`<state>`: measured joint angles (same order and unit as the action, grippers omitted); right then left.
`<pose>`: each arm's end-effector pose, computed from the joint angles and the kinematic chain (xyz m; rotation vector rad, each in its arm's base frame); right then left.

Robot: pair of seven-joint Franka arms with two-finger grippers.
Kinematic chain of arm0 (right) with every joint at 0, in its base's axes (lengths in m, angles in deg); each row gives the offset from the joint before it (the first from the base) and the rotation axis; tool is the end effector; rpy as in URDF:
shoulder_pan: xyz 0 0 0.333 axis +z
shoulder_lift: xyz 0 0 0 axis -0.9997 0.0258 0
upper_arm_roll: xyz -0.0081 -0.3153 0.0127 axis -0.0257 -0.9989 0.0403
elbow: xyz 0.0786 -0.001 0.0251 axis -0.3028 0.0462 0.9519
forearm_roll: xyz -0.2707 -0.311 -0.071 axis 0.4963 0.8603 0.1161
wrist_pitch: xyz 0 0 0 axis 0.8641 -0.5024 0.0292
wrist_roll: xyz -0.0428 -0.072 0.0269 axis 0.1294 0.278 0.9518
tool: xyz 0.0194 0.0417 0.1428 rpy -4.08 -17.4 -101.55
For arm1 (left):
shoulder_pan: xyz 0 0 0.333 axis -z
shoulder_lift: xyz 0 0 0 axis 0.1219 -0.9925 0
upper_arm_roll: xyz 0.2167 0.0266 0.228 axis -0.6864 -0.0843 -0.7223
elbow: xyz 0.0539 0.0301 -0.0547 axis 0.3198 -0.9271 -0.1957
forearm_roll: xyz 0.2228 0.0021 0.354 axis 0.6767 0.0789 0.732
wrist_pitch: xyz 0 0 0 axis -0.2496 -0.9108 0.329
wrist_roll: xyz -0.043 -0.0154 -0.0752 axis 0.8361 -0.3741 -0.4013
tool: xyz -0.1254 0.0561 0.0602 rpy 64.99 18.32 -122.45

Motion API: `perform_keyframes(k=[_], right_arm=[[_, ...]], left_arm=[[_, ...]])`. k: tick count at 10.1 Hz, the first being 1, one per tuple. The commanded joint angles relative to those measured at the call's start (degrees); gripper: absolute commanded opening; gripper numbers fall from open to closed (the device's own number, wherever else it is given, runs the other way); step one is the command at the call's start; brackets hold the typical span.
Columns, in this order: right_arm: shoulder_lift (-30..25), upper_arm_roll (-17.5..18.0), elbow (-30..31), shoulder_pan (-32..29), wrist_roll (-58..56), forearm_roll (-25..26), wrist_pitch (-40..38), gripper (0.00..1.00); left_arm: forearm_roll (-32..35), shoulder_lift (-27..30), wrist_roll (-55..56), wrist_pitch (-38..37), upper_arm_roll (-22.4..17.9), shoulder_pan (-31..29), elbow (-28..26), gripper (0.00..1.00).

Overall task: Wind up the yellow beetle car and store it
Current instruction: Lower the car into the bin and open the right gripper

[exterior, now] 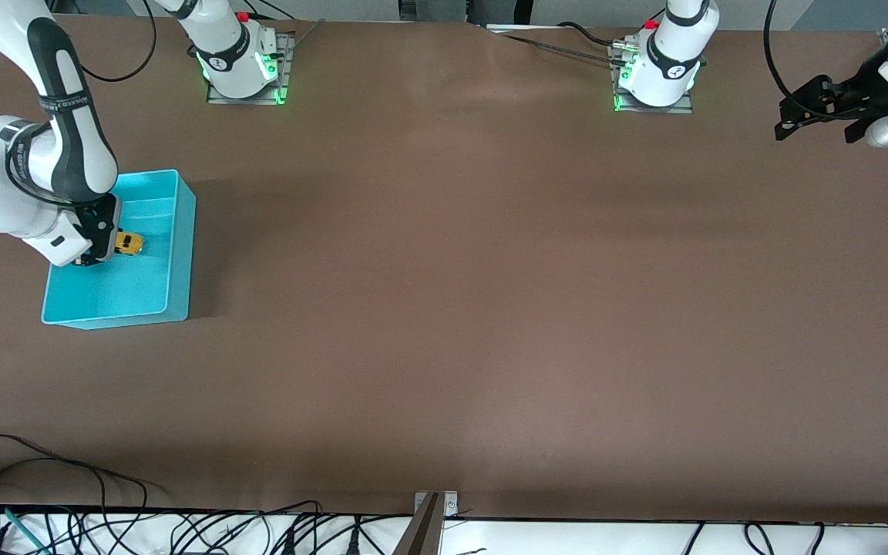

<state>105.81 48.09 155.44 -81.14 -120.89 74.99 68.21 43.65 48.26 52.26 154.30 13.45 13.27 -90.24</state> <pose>0.5247 -0.1686 0.1781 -2.2386 -2.0961 0.2829 0.5277 -0.0348 0.6139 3.1059 -0.0054 -0.1811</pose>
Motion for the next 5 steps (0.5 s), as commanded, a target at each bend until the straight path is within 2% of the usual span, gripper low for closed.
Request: perform_keyframes(k=[1,5], right_arm=[[2.17,-0.12,0.0,-0.35,-2.92,-2.34,2.2,0.0],[4.64,-0.04,-0.53,-0.62,-6.09,-5.86,2.91,0.0]], left_arm=[[-1.34,-1.26,-0.04,-1.43,-0.09,-0.38,2.47,1.0],[-1.34,-1.34,-0.13,-1.43,-0.09,-0.38,2.47,1.0]])
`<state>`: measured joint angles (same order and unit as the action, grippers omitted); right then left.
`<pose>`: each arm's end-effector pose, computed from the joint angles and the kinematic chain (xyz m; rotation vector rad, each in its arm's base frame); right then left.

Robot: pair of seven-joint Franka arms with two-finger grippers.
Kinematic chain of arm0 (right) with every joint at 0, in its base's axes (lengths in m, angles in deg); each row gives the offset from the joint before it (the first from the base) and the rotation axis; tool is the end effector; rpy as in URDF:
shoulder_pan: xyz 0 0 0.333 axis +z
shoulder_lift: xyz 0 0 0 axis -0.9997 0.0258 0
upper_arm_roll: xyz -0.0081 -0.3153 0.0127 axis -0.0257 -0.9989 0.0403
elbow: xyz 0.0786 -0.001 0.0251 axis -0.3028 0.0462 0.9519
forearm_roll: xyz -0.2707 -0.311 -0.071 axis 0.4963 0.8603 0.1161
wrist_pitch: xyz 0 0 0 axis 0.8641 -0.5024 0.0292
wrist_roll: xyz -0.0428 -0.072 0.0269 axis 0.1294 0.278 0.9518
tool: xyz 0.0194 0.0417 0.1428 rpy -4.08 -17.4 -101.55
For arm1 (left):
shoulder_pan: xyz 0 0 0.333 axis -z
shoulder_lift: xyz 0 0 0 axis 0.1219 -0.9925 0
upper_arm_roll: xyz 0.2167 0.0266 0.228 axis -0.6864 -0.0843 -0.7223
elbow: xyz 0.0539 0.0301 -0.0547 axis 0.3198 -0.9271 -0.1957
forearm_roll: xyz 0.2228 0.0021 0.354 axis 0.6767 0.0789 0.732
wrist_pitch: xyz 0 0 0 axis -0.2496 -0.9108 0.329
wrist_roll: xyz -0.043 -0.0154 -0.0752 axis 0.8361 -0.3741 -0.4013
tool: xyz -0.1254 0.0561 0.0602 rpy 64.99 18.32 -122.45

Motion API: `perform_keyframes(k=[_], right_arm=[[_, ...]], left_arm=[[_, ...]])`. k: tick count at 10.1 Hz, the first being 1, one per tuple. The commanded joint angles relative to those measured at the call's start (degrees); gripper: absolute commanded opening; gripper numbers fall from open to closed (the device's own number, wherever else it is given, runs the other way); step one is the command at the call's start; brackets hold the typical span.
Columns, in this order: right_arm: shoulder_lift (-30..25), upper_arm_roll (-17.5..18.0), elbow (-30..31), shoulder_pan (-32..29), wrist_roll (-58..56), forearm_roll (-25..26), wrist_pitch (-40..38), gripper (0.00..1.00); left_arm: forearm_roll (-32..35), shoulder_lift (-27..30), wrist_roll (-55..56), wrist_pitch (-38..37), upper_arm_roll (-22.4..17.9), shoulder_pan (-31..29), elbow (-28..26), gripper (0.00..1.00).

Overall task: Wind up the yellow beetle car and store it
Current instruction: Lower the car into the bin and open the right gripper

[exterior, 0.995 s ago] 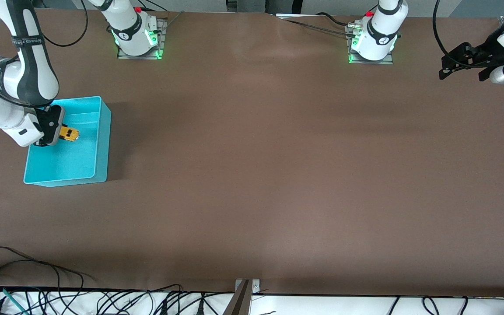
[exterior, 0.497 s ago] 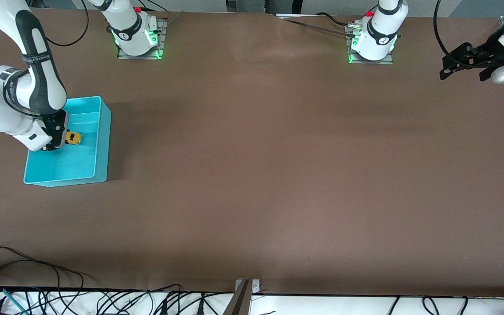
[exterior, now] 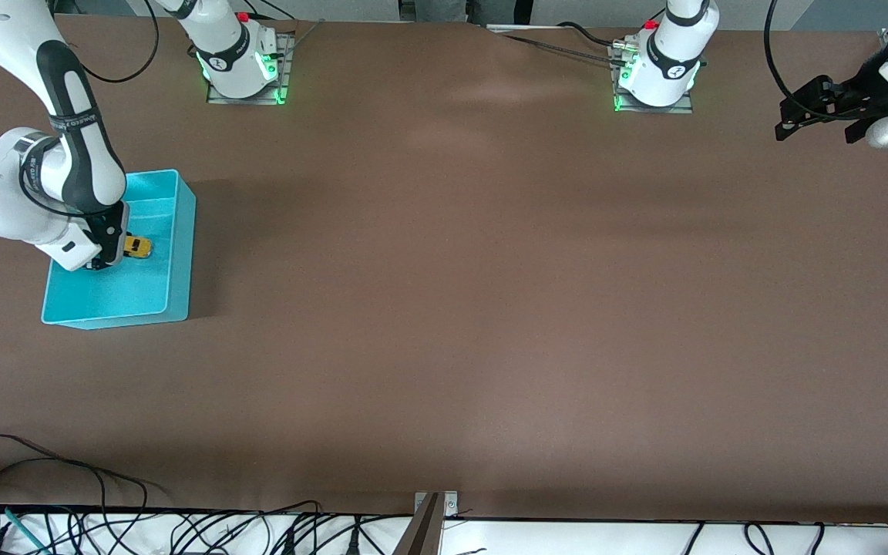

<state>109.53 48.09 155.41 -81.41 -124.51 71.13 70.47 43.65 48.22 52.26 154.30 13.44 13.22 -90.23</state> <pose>0.5202 -0.1713 0.1482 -2.2076 -2.0903 0.2662 0.5280 -0.0343 0.6136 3.1058 -0.0037 -0.1819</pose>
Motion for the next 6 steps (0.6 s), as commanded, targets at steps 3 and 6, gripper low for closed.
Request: perform_keyframes(k=[3,6], right_arm=[[2.76,-0.04,-0.59,-0.96,-2.56,-2.09,2.31,0.0],[4.43,0.14,-1.38,-1.31,-4.92,-5.06,2.41,0.0]], left_arm=[[-1.26,-1.21,-0.13,-1.43,-0.16,-0.33,2.47,1.0],[-1.25,-1.21,-0.13,-1.43,-0.16,-0.33,2.47,1.0]])
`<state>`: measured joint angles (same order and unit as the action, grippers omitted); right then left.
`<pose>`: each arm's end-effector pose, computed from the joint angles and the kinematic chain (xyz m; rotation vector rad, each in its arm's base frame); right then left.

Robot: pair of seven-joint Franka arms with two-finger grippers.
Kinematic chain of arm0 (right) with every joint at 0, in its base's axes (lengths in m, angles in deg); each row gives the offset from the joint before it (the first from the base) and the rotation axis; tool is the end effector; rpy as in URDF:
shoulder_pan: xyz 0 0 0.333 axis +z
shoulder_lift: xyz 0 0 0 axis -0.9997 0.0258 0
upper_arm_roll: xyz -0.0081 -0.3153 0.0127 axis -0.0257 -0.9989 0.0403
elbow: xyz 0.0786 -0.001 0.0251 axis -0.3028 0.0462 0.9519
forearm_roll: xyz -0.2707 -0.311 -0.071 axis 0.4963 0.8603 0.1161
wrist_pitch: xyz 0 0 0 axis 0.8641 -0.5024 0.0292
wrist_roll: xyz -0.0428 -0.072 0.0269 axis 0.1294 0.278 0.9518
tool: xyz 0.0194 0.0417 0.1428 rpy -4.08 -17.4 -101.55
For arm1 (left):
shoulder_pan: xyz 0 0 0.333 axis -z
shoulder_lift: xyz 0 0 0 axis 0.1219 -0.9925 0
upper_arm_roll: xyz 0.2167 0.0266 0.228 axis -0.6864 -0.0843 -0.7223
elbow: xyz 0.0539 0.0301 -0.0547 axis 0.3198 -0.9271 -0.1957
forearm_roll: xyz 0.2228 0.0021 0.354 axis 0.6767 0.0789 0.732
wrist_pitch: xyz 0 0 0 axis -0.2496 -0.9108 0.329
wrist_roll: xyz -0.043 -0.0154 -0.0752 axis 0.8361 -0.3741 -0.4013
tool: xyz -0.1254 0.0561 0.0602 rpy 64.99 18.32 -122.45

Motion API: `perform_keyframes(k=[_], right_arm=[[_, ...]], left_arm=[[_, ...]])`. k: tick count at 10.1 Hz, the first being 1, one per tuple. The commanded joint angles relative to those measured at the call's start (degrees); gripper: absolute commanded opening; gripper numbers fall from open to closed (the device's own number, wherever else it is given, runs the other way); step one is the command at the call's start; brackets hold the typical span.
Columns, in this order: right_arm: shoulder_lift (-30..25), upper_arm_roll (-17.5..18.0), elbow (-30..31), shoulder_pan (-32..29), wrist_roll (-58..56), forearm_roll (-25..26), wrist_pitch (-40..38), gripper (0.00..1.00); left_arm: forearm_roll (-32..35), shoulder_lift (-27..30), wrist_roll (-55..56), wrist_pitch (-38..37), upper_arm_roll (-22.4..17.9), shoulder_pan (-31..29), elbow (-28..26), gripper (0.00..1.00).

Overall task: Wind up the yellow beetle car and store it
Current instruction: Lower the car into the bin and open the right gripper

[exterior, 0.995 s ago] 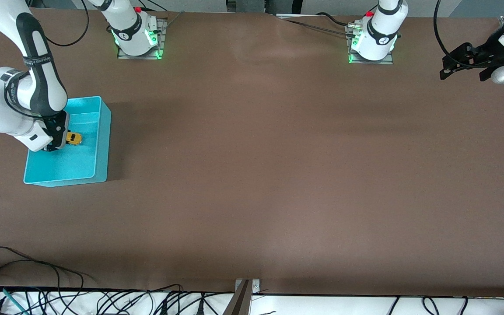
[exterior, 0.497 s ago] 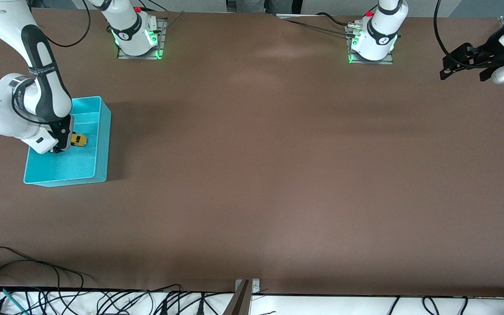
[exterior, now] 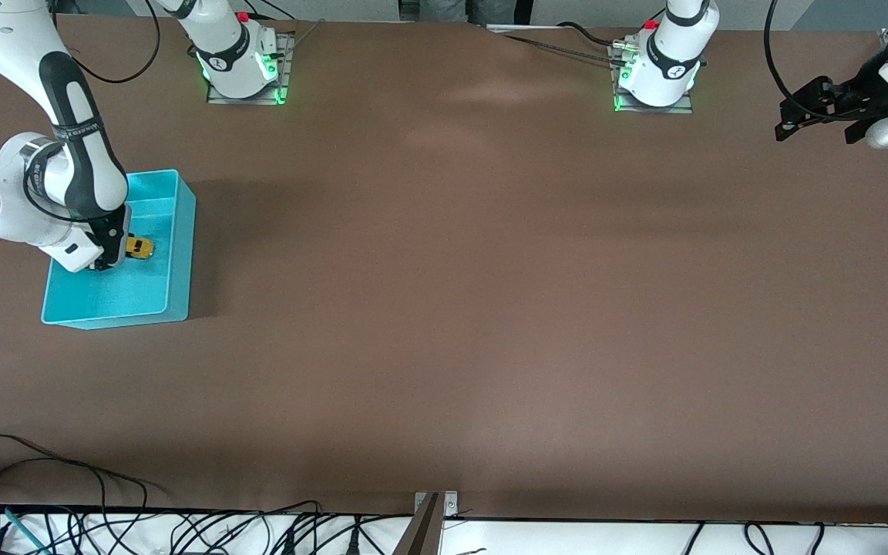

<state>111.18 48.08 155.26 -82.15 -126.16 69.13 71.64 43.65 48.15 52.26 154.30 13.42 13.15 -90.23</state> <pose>0.5173 -0.1787 0.1360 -2.2125 -2.0745 0.2512 0.5284 -0.0335 0.6130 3.1057 -0.0013 -0.1838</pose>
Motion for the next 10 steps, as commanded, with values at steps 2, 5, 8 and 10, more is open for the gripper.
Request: perform_keyframes(k=[2,5,8,10], right_arm=[[3.58,0.24,-1.76,-0.58,-5.74,-5.45,1.24,0.0],[3.67,0.24,-2.02,-0.58,-5.74,-5.45,1.15,0.21],[3.67,0.32,-2.46,-0.49,-5.66,-5.45,1.06,0.56],[3.67,0.32,-2.55,-0.4,-5.31,-5.45,1.06,0.77]], left_arm=[[-1.25,-1.23,-0.13,-1.43,-0.15,-0.26,2.47,1.0],[-1.25,-1.14,-0.13,-1.43,-0.15,-0.26,2.47,1.0],[-1.25,-1.23,-0.13,-1.43,-0.15,-0.35,2.47,1.0],[-1.25,-1.23,-0.13,-1.43,-0.15,-0.35,2.47,1.0]])
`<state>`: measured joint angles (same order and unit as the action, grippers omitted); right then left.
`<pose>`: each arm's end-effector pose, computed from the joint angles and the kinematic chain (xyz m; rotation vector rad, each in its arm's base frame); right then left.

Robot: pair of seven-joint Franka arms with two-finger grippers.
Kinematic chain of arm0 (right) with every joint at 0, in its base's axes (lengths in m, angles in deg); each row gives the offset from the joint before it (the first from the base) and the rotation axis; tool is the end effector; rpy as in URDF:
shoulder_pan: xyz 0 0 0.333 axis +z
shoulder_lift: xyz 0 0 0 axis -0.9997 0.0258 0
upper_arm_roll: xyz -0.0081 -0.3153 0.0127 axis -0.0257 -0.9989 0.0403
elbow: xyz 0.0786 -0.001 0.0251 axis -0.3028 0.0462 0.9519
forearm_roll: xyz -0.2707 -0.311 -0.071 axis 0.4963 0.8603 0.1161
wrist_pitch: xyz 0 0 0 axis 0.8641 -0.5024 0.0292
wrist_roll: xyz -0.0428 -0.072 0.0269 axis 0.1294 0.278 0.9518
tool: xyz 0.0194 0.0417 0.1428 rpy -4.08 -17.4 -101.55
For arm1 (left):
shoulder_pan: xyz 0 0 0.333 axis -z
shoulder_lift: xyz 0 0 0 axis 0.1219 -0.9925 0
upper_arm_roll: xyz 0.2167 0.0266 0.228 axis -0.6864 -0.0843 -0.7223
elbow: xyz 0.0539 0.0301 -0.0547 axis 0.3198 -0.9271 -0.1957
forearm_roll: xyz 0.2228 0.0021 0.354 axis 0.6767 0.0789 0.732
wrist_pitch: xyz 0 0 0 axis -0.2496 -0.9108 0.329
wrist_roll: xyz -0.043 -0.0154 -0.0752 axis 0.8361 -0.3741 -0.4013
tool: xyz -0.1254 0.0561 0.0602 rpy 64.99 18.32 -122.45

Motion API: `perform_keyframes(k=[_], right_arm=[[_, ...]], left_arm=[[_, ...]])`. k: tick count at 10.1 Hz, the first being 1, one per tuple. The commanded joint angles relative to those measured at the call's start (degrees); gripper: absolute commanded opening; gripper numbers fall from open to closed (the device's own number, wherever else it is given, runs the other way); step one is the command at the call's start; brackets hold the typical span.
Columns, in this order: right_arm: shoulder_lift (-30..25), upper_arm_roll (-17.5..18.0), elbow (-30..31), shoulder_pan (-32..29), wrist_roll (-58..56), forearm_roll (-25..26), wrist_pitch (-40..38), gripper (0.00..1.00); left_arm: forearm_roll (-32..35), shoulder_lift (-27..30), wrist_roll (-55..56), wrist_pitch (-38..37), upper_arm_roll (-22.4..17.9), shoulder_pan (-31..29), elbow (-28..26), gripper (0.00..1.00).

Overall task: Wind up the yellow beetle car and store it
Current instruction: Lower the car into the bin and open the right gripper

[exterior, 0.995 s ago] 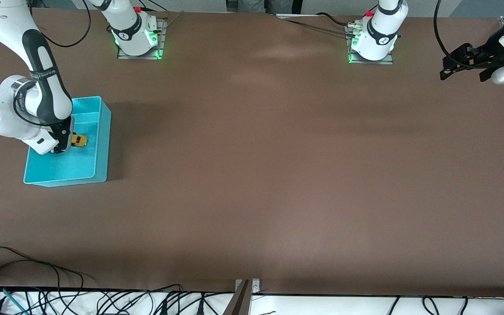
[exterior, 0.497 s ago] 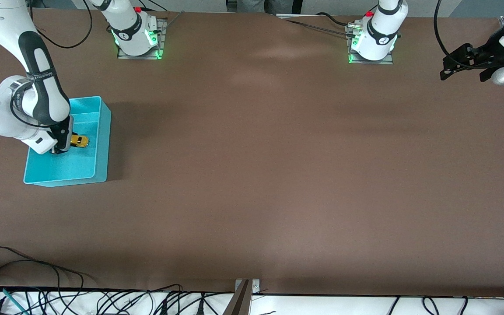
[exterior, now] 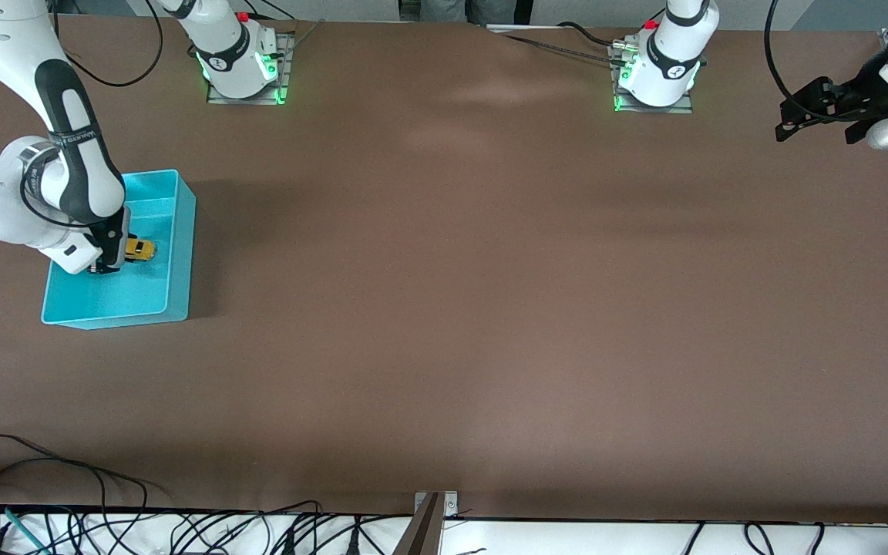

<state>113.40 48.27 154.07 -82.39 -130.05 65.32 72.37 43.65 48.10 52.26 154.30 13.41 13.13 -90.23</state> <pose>0.5217 -0.1798 0.1242 -2.1859 -2.0863 0.2086 0.5286 -0.0332 0.6125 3.1057 -0.0004 -0.1851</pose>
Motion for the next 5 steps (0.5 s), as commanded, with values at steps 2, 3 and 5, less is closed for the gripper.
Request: perform_keyframes(k=[2,3,5], right_arm=[[1.62,0.13,-2.15,0.11,-1.07,-1.64,-0.2,0.92],[1.71,0.13,-2.94,0.11,-1.15,-1.72,-0.38,1.0],[1.8,0.13,-5.13,0.46,-0.63,-1.72,-2.39,1.0]], left_arm=[[-1.25,-1.17,-0.13,-1.43,-0.14,-0.33,2.47,1.0],[-1.25,-1.17,-0.13,-1.43,-0.14,-0.51,2.47,1.0],[-1.34,-1.17,-0.13,-1.43,-0.14,-0.77,2.47,1.0]])
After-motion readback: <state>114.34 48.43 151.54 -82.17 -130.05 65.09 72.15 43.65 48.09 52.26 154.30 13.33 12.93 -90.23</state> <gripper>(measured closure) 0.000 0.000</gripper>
